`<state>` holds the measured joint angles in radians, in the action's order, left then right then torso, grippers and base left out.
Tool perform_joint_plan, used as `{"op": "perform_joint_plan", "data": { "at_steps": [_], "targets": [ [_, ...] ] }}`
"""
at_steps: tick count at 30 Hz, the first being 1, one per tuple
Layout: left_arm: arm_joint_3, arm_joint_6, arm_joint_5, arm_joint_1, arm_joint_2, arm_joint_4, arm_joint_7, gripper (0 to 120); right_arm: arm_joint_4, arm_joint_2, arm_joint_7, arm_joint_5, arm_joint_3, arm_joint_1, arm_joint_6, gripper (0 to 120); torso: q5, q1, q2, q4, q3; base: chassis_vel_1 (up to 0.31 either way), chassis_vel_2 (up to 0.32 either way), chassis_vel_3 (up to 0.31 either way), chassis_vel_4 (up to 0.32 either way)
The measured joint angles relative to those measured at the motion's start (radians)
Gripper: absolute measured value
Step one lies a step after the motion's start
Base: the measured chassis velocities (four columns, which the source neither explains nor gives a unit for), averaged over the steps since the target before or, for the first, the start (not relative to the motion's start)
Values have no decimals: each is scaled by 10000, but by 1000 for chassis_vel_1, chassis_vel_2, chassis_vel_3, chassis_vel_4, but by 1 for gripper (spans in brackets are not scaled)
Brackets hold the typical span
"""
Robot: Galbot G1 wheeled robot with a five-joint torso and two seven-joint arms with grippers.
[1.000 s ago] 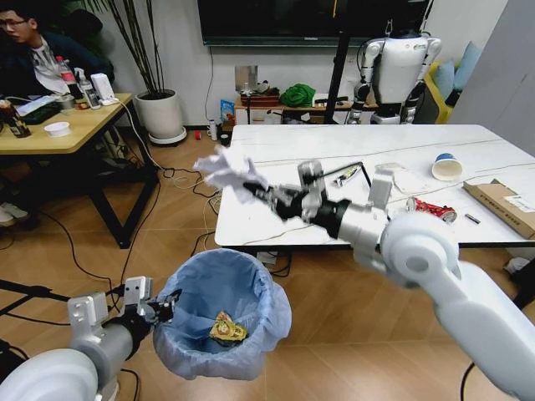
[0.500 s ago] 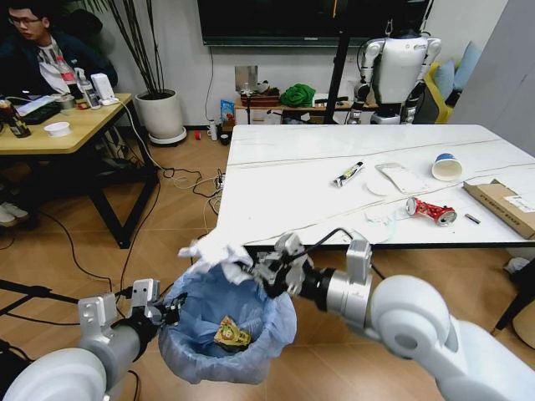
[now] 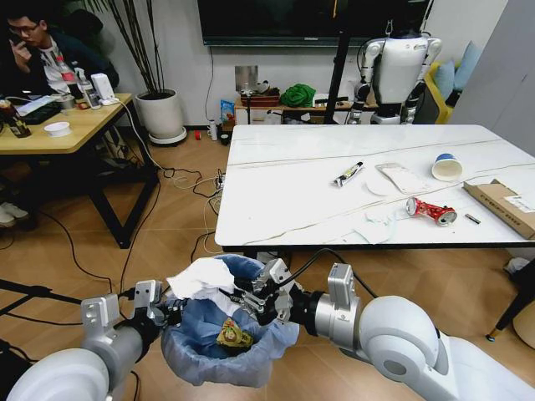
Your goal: Pick up the trash bin and place the trash from the table into it.
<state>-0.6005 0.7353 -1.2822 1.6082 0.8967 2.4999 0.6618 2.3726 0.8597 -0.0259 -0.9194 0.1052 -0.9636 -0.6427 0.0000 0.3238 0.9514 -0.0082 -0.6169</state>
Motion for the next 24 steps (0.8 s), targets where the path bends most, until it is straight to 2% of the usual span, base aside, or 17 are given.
{"op": "perform_joint_plan", "data": {
  "at_steps": [2, 3, 5, 6, 8, 10, 14, 15, 17, 24],
  "targets": [
    [15, 0, 0, -8, -7, 0, -6, 3, -10, -17, 1, 1, -39, -43, 22, 45, 0, 0, 0, 0, 0, 0, 0, 0, 0],
    [15, 0, 0, -8, -7, 0, -6, 3, -10, -17, 1, 1, -39, -43, 22, 45, 0, 0, 0, 0, 0, 0, 0, 0, 0],
    [14, 0, -6, -12, -23, 0, -19, 3, 0, -44, 5, 1, -89, -103, 35, 54, 0, 0, 0, 0, 0, 0, 0, 0, 0],
    [14, 0, -6, -12, -23, 0, -19, 3, 0, -44, 5, 1, -89, -103, 35, 54, 0, 0, 0, 0, 0, 0, 0, 0, 0],
    [-3, 0, -9, 9, -31, 0, -32, 3, 0, -45, 33, 7, -159, -179, 50, 67, 0, 0, 0, 0, 0, 0, 0, 0, 0],
    [-15, 0, -9, 24, -37, 0, -34, 3, 4, -43, 41, 12, -191, -212, 55, 70, 0, 0, 0, 0, 0, 0, 0, 0, 0],
    [-90, 0, -14, 89, -45, 0, -41, 3, 123, -59, 114, 16, -372, -371, 67, 88, 0, 0, 0, 0, 0, 0, 0, 0, 0],
    [-90, 0, -14, 89, -45, 0, -41, 3, 123, -59, 114, 16, -372, -371, 67, 88, 0, 0, 0, 0, 0, 0, 0, 0, 0],
    [-112, 0, -13, 136, -45, 0, -46, 3, 220, -69, 190, 13, -574, -464, 71, 97, 0, 0, 0, 0, 0, 0, 0, 0, 0],
    [-156, 0, 36, 256, -18, 0, -57, 3, 547, -38, 41, -357, -1821, -603, 148, 100, 1, 0, -2, 0, 0, 0, 0, 0, 0]
  ]
}}
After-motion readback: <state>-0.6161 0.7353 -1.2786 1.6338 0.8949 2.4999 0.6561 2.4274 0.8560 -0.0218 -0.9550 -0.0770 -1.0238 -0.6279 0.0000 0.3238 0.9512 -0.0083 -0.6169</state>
